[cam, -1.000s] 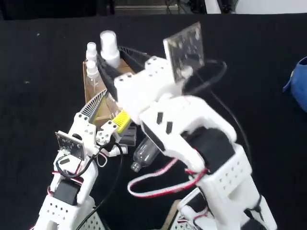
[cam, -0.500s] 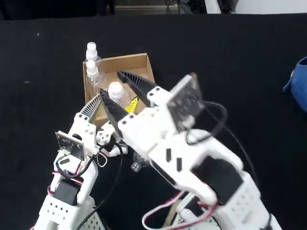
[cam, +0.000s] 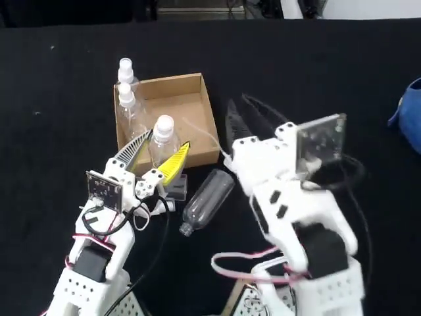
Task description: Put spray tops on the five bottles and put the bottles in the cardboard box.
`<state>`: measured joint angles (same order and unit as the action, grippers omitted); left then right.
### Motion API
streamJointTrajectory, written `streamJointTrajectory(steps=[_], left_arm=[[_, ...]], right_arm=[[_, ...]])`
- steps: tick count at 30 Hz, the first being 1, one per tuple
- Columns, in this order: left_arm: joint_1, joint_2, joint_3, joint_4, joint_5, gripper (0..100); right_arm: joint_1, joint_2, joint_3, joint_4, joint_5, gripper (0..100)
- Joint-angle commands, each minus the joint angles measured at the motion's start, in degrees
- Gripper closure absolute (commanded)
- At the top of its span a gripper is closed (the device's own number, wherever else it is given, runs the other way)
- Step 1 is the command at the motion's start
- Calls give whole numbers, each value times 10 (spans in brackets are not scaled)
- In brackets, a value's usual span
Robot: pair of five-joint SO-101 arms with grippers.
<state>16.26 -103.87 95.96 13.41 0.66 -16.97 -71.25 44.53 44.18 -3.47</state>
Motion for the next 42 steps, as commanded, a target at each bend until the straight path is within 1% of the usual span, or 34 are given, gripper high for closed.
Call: streamJointTrajectory(steps=[1,3,8,13,16,20,23,29,31,33,36,40,42], left_arm=[[-2,-5,14,6,4,970],[-2,-5,14,6,4,970],[-4,-4,14,6,4,970],[-31,-5,14,3,6,970],[-42,-6,14,0,6,970],[-43,-4,12,-77,6,970],[-43,-3,1,-120,6,970],[-44,-2,-60,-125,6,970],[-58,1,-95,-125,6,970],[-73,24,-129,-123,6,970],[-93,102,-174,-126,6,970],[-81,219,-222,-129,6,970],[-76,256,-224,-165,6,970]], right_arm=[[72,-14,101,-19,1,966],[78,-15,145,-36,1,966],[84,-14,240,-136,4,966],[109,-13,311,-199,1,966],[112,-13,349,-231,1,966],[109,-11,386,-277,4,966],[109,-10,394,-291,4,966],[109,-12,394,-291,4,966],[109,-12,394,-292,4,966],[109,-13,394,-292,4,966],[109,-13,395,-293,3,966],[109,-13,396,-293,4,966],[109,-13,396,-292,4,966]])
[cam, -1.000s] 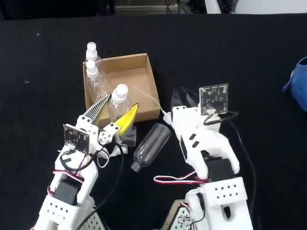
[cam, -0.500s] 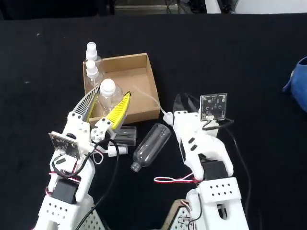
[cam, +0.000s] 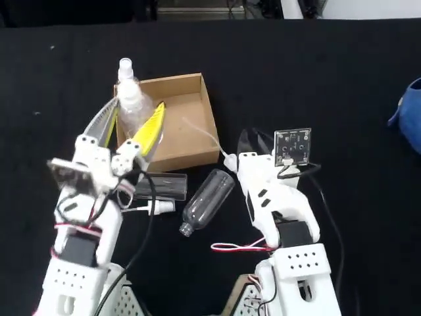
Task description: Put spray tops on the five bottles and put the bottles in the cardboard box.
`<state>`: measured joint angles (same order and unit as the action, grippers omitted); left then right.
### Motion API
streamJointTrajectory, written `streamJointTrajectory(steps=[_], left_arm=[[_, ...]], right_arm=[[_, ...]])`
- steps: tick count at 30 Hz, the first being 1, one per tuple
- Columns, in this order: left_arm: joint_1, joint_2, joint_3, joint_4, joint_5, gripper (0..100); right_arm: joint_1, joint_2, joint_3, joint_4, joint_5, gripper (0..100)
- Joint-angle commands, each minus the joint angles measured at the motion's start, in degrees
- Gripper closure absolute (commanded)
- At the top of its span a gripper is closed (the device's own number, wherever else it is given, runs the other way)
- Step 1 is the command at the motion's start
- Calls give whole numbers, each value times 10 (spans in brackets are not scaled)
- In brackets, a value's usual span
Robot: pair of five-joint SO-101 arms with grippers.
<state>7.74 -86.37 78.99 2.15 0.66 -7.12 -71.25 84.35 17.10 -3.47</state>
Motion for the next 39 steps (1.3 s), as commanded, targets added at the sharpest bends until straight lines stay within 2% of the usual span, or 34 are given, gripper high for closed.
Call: streamJointTrajectory(steps=[1,5,10,15,26,33,39], left_arm=[[7,96,-46,-83,6,970],[-2,136,30,-220,2,970],[-15,166,102,-309,4,970],[-51,188,109,-331,5,970],[-56,274,109,-336,6,970],[-57,341,127,-442,5,970],[-58,407,113,-448,5,970]], right_arm=[[11,-13,-2,-20,4,966],[11,-13,-2,-20,4,966],[11,-13,-2,-22,4,966],[11,-14,-2,-22,4,966],[11,-14,-2,-20,4,966],[11,-14,-2,-20,4,966],[11,-14,-2,-20,4,966]])
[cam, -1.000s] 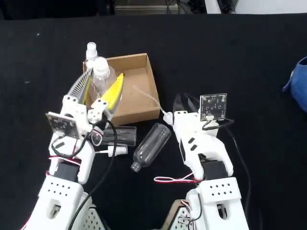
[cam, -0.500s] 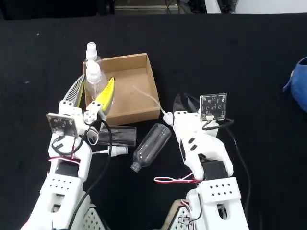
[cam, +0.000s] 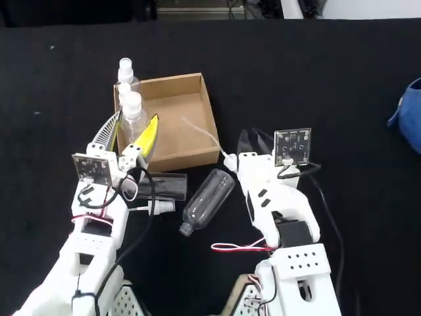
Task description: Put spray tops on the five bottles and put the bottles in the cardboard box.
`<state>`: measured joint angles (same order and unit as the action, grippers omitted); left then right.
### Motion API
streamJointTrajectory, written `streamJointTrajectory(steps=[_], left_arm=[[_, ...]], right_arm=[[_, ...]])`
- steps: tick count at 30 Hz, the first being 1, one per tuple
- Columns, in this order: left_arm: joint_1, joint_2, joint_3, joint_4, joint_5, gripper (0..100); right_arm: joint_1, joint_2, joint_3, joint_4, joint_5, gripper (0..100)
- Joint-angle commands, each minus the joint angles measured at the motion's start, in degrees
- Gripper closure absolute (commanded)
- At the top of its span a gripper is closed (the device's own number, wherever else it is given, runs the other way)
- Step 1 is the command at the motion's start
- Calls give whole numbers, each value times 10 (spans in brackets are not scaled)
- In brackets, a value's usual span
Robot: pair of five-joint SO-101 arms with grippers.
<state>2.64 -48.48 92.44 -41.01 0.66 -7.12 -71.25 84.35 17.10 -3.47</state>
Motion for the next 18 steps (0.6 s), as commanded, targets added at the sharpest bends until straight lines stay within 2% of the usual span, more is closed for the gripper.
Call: streamJointTrajectory(steps=[1,13,18], left_arm=[[-7,36,-27,-17,5,970],[-36,90,-61,-17,7,970],[-37,105,-72,-17,49,970]], right_arm=[[11,-14,-2,-20,4,966],[11,-14,-2,-20,4,966],[11,-14,-2,-20,4,966]])
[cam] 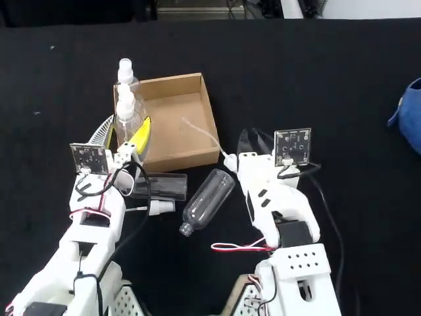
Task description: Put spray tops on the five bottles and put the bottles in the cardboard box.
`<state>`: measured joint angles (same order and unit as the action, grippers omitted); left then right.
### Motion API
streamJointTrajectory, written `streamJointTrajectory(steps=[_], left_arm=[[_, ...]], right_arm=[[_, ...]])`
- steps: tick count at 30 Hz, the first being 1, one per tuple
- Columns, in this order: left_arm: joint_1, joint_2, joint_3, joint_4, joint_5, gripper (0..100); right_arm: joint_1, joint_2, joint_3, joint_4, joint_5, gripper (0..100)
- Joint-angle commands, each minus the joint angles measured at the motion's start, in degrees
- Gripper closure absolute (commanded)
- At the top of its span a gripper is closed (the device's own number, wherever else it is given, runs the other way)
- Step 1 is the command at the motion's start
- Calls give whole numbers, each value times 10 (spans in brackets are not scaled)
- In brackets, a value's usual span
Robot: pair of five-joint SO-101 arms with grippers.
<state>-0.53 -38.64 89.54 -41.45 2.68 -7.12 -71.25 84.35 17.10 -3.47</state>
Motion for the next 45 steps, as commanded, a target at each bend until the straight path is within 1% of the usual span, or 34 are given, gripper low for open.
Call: streamJointTrajectory(steps=[1,6,11,13,18,23,45], left_arm=[[-6,11,-45,-12,30,970],[-6,42,-54,-20,29,970],[-7,82,-24,-149,28,970],[-7,104,-21,-174,28,970],[-7,158,-37,-178,29,970],[-7,179,-49,-178,30,970],[-7,177,-20,-175,31,970]], right_arm=[[11,-14,-2,-20,4,966],[11,-14,-2,-20,4,966],[11,-14,-2,-21,4,966],[11,-14,-2,-21,4,966],[11,-14,-2,-21,4,966],[11,-14,-2,-22,5,966],[11,-14,-2,-23,5,966]])
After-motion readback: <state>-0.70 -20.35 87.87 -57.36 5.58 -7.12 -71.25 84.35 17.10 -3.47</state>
